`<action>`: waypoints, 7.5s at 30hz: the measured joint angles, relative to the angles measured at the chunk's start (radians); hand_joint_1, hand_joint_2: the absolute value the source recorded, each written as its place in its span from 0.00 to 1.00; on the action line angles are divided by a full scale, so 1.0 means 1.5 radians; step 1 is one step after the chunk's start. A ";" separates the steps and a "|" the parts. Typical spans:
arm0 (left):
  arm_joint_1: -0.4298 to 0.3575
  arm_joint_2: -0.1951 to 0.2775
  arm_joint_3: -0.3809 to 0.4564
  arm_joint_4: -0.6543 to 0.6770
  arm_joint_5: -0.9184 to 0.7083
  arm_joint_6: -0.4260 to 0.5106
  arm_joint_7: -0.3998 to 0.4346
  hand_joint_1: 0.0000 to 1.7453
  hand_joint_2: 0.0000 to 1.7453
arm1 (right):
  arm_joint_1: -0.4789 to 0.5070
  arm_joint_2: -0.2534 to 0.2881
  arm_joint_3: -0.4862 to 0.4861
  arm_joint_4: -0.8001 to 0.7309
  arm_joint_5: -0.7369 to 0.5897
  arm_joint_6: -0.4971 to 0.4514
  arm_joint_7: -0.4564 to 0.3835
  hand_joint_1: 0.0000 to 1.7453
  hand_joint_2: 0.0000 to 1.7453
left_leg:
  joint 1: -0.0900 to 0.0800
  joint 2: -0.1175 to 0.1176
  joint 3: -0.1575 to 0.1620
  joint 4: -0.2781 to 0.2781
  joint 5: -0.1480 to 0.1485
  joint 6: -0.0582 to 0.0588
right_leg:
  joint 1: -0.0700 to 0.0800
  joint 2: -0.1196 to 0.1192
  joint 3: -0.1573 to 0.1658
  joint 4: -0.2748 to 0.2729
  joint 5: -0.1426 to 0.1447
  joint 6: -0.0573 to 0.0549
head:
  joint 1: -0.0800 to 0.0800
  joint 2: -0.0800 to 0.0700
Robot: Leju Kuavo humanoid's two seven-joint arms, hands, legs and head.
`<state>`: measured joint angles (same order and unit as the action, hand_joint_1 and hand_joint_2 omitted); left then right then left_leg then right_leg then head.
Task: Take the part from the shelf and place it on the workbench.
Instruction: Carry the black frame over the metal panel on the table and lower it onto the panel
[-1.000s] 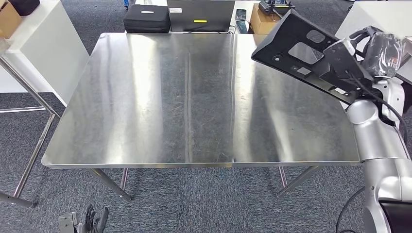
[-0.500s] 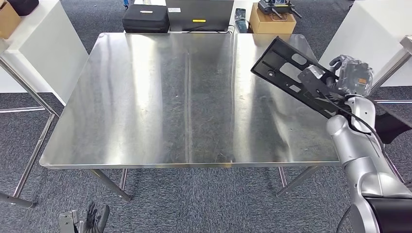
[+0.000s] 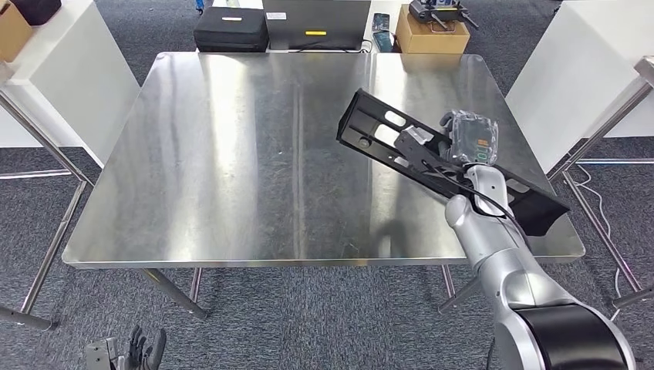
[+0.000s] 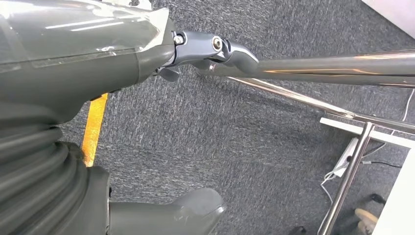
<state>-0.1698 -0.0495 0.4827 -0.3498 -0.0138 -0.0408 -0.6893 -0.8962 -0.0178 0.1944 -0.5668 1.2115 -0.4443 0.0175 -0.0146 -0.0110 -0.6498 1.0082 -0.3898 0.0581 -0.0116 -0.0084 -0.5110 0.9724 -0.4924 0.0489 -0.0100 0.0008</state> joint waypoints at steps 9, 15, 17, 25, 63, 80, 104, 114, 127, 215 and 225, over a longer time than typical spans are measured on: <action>0.003 0.002 0.005 0.000 0.002 0.004 0.000 0.00 1.00 | -0.003 0.023 -0.009 0.009 0.005 0.010 -0.004 1.00 1.00 | 0.000 0.000 0.000 0.000 0.000 0.000 | 0.000 0.000 0.000 0.000 0.000 0.000 | 0.000 0.000; 0.006 0.003 0.012 0.000 -0.005 0.001 0.000 0.00 1.00 | -0.004 0.041 -0.022 0.009 0.015 0.022 -0.012 1.00 1.00 | 0.000 0.000 0.000 0.000 0.000 0.000 | 0.000 0.000 0.000 0.000 0.000 0.000 | 0.000 0.000; 0.006 0.003 0.012 0.000 -0.009 0.000 0.000 0.00 1.00 | -0.005 0.049 -0.023 0.009 0.021 0.031 -0.012 1.00 1.00 | 0.000 0.000 0.000 0.000 0.000 0.000 | 0.000 0.000 0.000 0.000 0.000 0.000 | 0.000 0.000; -0.001 0.004 0.013 0.000 -0.019 0.000 0.000 0.00 1.00 | -0.011 0.085 -0.027 0.015 0.038 0.046 -0.019 1.00 1.00 | 0.001 0.000 0.000 0.000 0.000 0.000 | 0.000 0.000 0.000 0.000 0.000 0.000 | 0.000 0.000; 0.028 0.017 0.096 0.016 -0.060 -0.008 0.000 0.00 0.00 | -0.044 0.139 -0.083 0.078 0.069 0.241 -0.021 0.00 0.00 | 0.003 0.002 0.004 0.000 -0.003 -0.004 | -0.001 0.001 -0.005 -0.001 -0.003 -0.006 | 0.000 0.000; 0.026 0.021 0.135 0.022 -0.091 -0.007 0.008 0.00 0.00 | -0.118 0.122 -0.109 0.132 0.061 0.484 0.031 0.00 0.00 | 0.004 0.001 0.011 0.000 -0.003 -0.005 | 0.000 0.001 0.003 -0.001 -0.003 -0.005 | 0.000 0.000; 0.027 0.021 0.169 0.022 -0.156 -0.027 0.002 0.00 0.00 | -0.103 0.086 -0.123 0.120 0.113 0.318 0.058 0.00 1.00 | 0.003 0.001 0.010 0.000 -0.004 -0.006 | 0.000 0.002 0.002 -0.001 -0.003 -0.006 | 0.000 0.000; 0.016 0.016 0.194 0.022 -0.210 -0.030 0.008 0.00 0.00 | -0.067 0.037 -0.203 0.090 0.127 0.205 0.091 0.00 0.00 | 0.003 0.001 0.010 0.000 -0.004 -0.006 | 0.000 0.002 0.002 -0.001 -0.003 -0.005 | 0.000 0.000; 0.008 0.005 0.208 0.022 -0.242 -0.028 0.011 0.00 0.00 | 0.006 0.031 -0.268 -0.051 0.121 0.168 -0.016 0.00 0.00 | 0.004 0.002 0.010 0.000 -0.005 -0.006 | 0.000 0.002 0.007 -0.001 -0.003 -0.005 | 0.000 0.000; 0.059 -0.050 0.454 0.025 -0.182 -0.008 0.009 0.00 0.00 | 0.708 0.167 -0.093 -0.741 -0.682 0.122 -0.382 0.00 0.00 | 0.014 0.009 0.042 -0.008 -0.031 -0.001 | -0.005 0.002 -0.092 0.203 -0.072 -0.007 | 0.002 0.000; 0.061 -0.051 0.455 0.025 -0.190 -0.019 0.004 0.00 0.00 | 0.708 0.167 -0.100 -0.740 -0.694 0.120 -0.391 0.00 0.00 | 0.013 0.006 0.002 0.021 -0.026 -0.032 | -0.002 0.001 0.031 -0.008 -0.011 -0.036 | -0.001 0.000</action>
<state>-0.0780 -0.1256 1.1657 -0.3117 -0.2992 -0.0695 -0.6829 0.1661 0.2322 0.0440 -1.6761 0.1711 -0.2644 -0.5686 0.0054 -0.0020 -0.6468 1.0391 -0.4295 0.0102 -0.0144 -0.0074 -0.4645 0.9605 -0.5095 -0.0051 -0.0111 0.0008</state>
